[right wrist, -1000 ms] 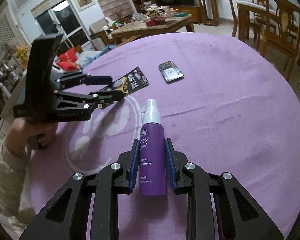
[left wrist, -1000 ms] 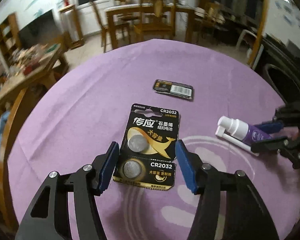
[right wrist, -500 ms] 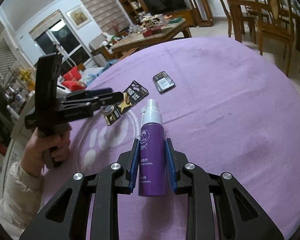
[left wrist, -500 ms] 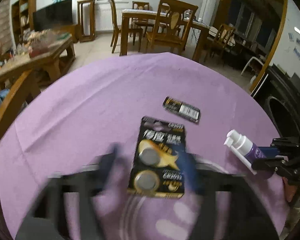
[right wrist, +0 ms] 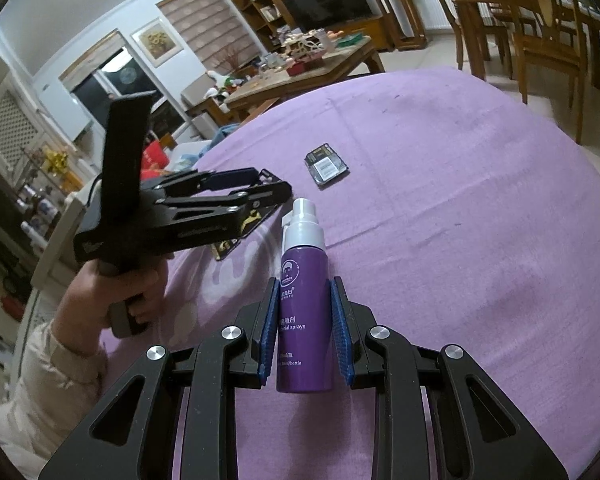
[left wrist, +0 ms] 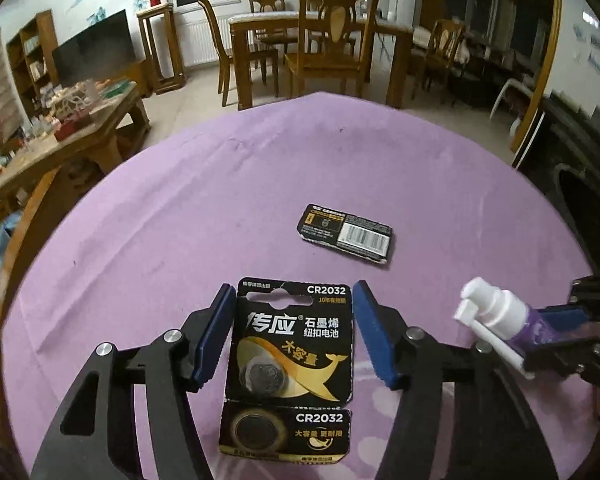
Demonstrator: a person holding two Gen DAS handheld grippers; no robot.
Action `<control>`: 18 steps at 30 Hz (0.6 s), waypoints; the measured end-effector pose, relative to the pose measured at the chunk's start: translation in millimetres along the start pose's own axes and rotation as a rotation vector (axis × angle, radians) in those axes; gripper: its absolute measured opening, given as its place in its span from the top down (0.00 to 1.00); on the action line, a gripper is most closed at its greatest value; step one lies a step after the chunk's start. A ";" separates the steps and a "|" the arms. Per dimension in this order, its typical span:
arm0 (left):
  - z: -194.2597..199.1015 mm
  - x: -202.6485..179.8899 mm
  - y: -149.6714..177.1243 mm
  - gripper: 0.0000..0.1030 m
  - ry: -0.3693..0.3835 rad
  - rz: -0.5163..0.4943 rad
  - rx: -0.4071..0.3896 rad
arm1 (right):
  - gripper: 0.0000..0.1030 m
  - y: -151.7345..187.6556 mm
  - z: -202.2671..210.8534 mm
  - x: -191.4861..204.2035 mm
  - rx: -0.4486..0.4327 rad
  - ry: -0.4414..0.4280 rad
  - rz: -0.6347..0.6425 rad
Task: Collect trash
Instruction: 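Carry the battery card and spray bottle over the bin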
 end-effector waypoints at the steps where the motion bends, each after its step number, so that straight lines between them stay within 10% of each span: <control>1: 4.0 -2.3 0.7 0.43 0.014 0.018 -0.014 | 0.75 -0.6 -0.4 -0.6 -0.003 -0.001 -0.002; 18: 86.2 -45.5 -4.0 0.43 0.106 0.058 -0.276 | 0.75 9.9 27.8 -8.4 -0.150 -0.063 -0.064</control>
Point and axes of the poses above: each gripper's, at about its wrist camera, not at the fingertips, and z roughly against the way its jaws point, x to its left, y to its underside, the point moved 2 cm from there along -z, roughly the way its jaws point, and after that the axes turned 7 degrees about y, right-handed, at the moved point
